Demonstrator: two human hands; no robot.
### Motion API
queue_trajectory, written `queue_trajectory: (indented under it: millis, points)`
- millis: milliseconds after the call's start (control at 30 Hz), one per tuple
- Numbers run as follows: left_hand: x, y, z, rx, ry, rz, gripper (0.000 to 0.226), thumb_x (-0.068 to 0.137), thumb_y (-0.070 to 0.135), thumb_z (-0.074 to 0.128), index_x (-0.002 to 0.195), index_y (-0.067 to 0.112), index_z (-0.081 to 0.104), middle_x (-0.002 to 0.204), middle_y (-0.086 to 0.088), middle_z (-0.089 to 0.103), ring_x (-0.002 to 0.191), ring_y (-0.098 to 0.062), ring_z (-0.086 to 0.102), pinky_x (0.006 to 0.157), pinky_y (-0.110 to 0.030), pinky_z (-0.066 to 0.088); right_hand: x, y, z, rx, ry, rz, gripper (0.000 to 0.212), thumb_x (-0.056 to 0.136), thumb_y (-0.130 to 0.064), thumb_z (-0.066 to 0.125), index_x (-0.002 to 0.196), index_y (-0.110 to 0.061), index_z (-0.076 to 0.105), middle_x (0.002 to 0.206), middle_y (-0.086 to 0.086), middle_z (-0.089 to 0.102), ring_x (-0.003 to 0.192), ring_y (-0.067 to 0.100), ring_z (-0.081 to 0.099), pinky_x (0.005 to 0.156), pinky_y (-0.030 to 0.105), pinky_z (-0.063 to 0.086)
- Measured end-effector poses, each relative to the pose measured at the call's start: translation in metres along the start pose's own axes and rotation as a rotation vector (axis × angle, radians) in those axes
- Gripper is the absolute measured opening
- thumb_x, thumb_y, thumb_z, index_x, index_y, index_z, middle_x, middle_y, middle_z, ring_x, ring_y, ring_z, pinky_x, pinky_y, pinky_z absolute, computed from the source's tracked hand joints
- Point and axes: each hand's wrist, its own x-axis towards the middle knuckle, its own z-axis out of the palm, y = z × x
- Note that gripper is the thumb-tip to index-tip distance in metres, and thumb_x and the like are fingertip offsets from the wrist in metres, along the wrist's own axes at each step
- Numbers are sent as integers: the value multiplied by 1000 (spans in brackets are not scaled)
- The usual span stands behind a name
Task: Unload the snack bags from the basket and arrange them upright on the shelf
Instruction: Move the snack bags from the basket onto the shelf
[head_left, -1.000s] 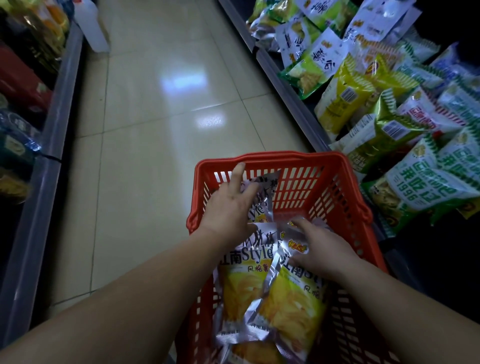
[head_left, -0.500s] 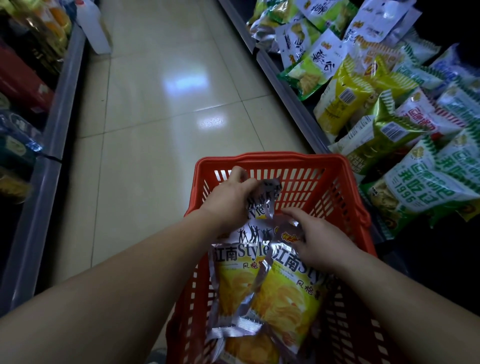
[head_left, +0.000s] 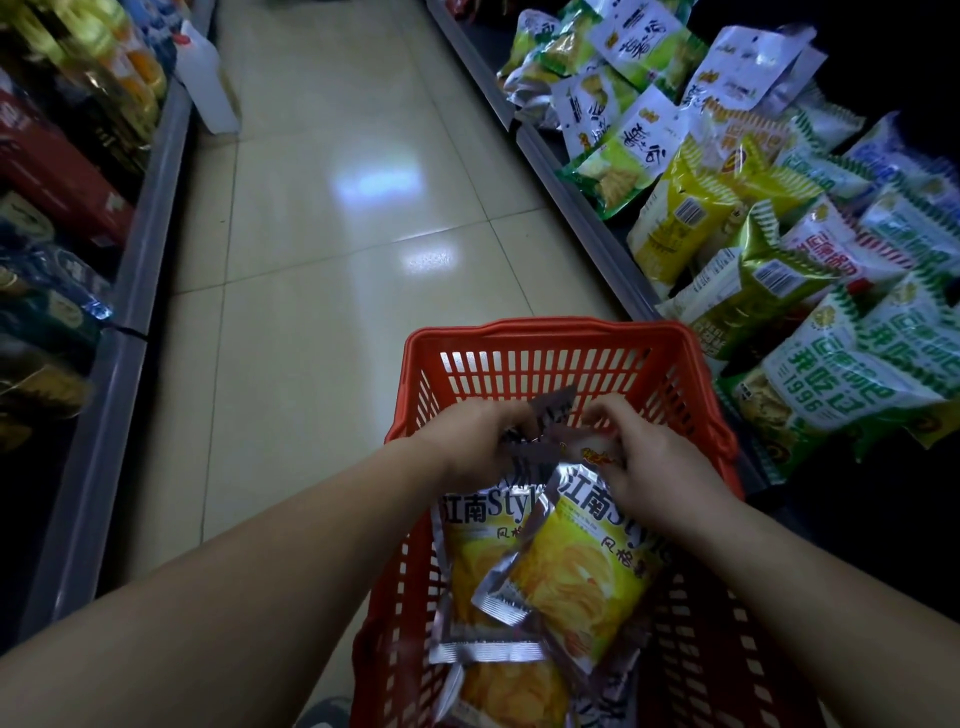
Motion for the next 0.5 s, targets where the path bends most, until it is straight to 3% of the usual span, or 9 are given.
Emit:
queue_trajectory:
  millis: [67,200,300,400,500]
  points:
    - [-1,3,4,88,63,17,30,92,8,65,101,34,55,102,8,64,90,-15,63,65,-19,41,1,-1,0,16,14,4,46,88,-13,68,106,-39,35,80,-5,62,64,16,60,50,33,44]
    - [-5,9,4,101,72,34,39,88,-1,58,72,31,41,76,9,52,70,-12,52,56,-20,32,1,1,-3,11,40,17,40,86,-9,66,98,-31,36,79,-4,60,68,19,59,54,37,48]
    - [-16,15,-14,106,30,64,28,89,-1,57,75,24,55,79,7,58,75,-13,57,61,-22,41,-5,-1,-12,5,52,10,37,87,-9,66,96,-34,40,87,-5,64,76,19,62,64,45,57]
    - [-31,25,-39,111,29,91,23,90,4,63,87,25,72,90,12,68,84,-10,61,71,-26,50,-19,-7,-28,27,85,-25,32,88,-11,66,99,-40,56,102,-16,68,95,12,65,77,39,58]
    - [-51,40,-64,108,124,103,32,87,5,65,101,32,78,100,13,75,88,-9,65,77,-30,55,-42,-21,-51,49,152,-41,39,89,-15,68,111,-47,62,114,-25,67,106,5,62,86,35,56]
